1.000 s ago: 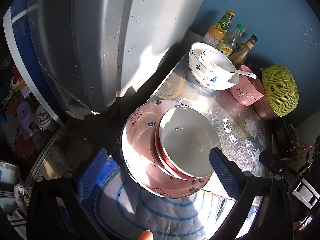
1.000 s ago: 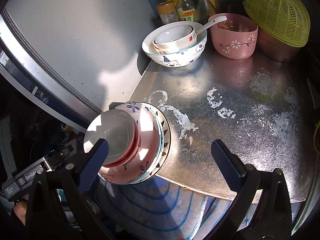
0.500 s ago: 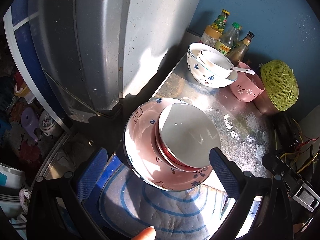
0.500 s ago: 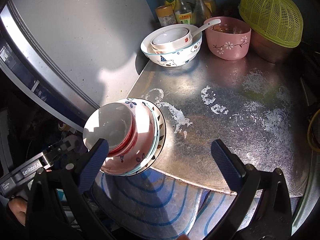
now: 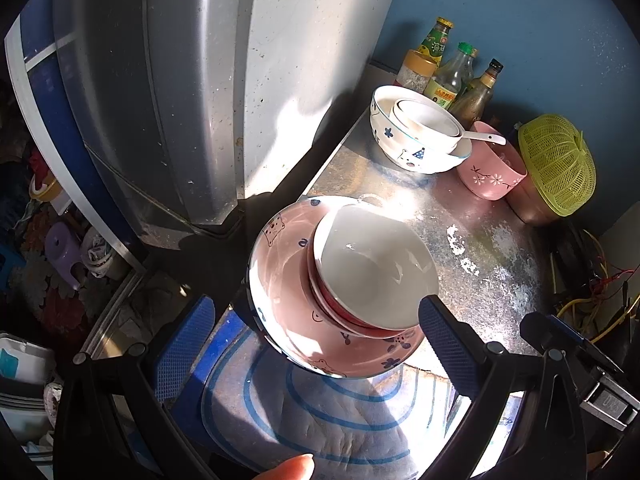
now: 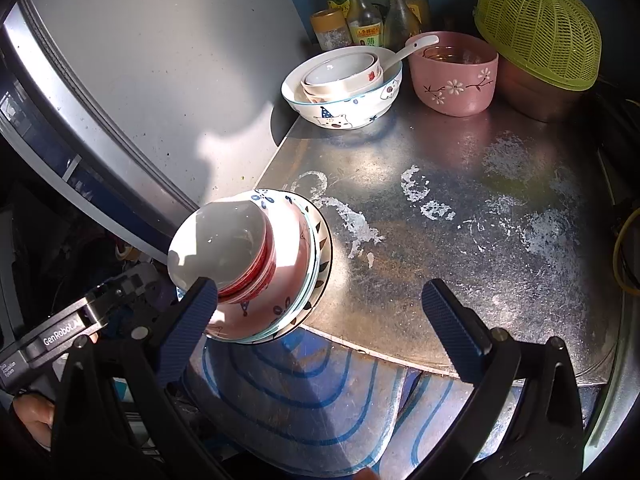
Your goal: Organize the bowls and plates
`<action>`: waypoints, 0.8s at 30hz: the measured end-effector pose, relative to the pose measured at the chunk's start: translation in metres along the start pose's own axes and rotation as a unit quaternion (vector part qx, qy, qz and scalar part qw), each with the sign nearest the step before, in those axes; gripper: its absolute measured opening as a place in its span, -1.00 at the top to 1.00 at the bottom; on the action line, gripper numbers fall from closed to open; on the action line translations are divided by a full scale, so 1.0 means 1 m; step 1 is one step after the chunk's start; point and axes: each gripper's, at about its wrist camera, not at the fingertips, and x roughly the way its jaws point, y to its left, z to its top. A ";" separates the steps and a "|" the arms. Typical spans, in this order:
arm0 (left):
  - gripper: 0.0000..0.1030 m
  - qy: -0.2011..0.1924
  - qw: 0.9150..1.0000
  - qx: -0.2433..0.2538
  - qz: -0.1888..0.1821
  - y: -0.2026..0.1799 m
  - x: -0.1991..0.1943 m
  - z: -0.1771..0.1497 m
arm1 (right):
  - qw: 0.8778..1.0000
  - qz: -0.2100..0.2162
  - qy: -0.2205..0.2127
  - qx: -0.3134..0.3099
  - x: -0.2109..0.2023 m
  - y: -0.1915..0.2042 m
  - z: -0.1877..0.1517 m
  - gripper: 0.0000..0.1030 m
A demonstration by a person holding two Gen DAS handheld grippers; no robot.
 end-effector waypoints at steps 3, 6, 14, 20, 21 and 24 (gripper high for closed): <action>-0.99 0.001 1.000 0.002 0.002 -0.001 0.000 -0.001 | 1.000 -0.001 0.000 0.000 -0.001 0.000 -0.001 -1.00; -0.99 0.001 1.000 0.006 0.006 -0.002 0.000 -0.002 | 1.000 -0.001 0.000 0.000 -0.001 0.000 -0.002 -1.00; -0.98 0.000 1.000 0.013 0.007 -0.004 -0.002 -0.003 | 1.000 -0.002 0.001 0.002 0.000 0.001 -0.004 -1.00; -0.98 -0.001 1.000 0.021 0.009 -0.009 -0.001 -0.004 | 1.000 -0.004 0.001 -0.001 -0.001 0.001 -0.006 -1.00; -0.98 -0.001 1.000 0.022 0.008 -0.009 -0.001 -0.004 | 1.000 -0.004 0.001 -0.002 -0.001 0.001 -0.005 -1.00; -0.98 -0.001 1.000 0.023 0.008 -0.010 -0.001 -0.005 | 1.000 -0.004 0.001 -0.002 -0.002 0.000 -0.005 -1.00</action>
